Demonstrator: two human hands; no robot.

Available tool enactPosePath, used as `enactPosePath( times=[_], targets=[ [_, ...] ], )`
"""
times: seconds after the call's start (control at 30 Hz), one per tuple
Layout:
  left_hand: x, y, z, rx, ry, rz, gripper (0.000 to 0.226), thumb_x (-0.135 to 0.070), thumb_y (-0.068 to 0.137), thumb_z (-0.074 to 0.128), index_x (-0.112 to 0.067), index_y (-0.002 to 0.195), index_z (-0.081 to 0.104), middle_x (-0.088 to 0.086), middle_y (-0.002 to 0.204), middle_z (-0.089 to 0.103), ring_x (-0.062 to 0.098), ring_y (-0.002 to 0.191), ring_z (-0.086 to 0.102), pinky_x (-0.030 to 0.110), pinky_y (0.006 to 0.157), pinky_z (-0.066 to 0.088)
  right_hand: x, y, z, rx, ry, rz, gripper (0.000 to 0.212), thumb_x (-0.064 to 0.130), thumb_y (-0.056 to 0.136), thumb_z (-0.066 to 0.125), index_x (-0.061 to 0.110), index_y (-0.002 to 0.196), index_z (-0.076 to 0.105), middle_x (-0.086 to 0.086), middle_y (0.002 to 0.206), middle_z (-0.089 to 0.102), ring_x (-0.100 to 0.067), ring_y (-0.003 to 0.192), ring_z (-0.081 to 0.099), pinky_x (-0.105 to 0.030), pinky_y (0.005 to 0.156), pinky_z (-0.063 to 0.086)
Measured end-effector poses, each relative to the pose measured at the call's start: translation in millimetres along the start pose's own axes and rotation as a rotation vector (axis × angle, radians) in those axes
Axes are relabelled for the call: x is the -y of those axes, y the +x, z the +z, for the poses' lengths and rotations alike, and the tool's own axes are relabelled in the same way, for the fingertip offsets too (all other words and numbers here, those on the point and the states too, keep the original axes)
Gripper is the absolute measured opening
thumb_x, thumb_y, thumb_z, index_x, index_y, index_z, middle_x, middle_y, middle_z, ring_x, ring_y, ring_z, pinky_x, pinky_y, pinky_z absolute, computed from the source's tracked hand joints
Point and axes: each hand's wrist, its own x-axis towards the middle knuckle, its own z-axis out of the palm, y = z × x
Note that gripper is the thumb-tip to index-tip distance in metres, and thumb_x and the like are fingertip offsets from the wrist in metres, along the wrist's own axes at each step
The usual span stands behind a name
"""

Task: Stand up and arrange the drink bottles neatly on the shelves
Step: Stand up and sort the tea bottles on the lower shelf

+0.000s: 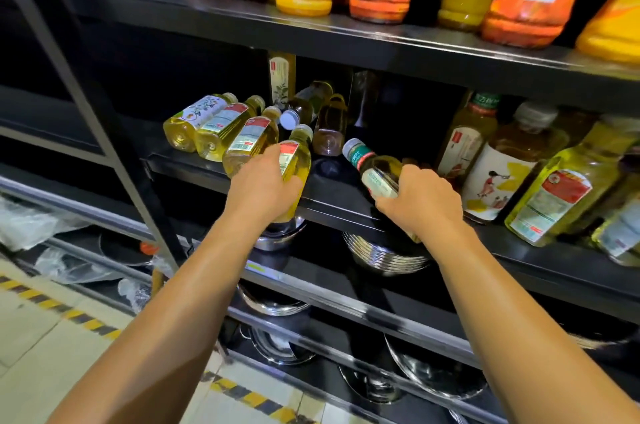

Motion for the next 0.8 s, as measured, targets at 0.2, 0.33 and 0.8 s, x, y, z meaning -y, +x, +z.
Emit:
enactPosePath(
  times=[0.2,0.33,0.8],
  targets=[
    [25,-61,9,-0.180,-0.596,0.069,0.053,-0.013,0.088,0.065,-0.030,0.136,0.052,-0.018,0.119,0.062,-0.003,0.101,0.059,0.010,0.081,0.045,-8,-16,6,-0.218,0.144,0.002,0.050,0.053,0.074,0.072,0.018,0.099,0.046,0.000,0.094,0.048,-0.024,0.082,0.051,-0.033,0.060,0.038],
    [21,-81,20,0.146,-1.541,-0.041,0.065,-0.002,0.078,0.069,-0.016,0.139,0.049,0.005,0.134,0.060,0.020,0.115,0.064,0.032,0.082,0.056,-21,-33,15,-0.374,0.563,-0.055,0.058,0.040,0.071,0.076,0.024,0.120,0.049,0.007,0.106,0.047,-0.012,0.089,0.049,-0.026,0.065,0.042],
    [-66,-20,62,0.274,-1.006,0.263,0.089,0.006,0.061,0.082,-0.022,0.135,0.043,-0.007,0.119,0.058,0.001,0.107,0.060,0.024,0.085,0.053,-52,-46,31,-0.488,0.754,0.126,0.067,0.051,0.077,0.061,0.014,0.131,0.046,-0.005,0.128,0.041,-0.020,0.117,0.043,-0.044,0.102,0.043]
  ],
)
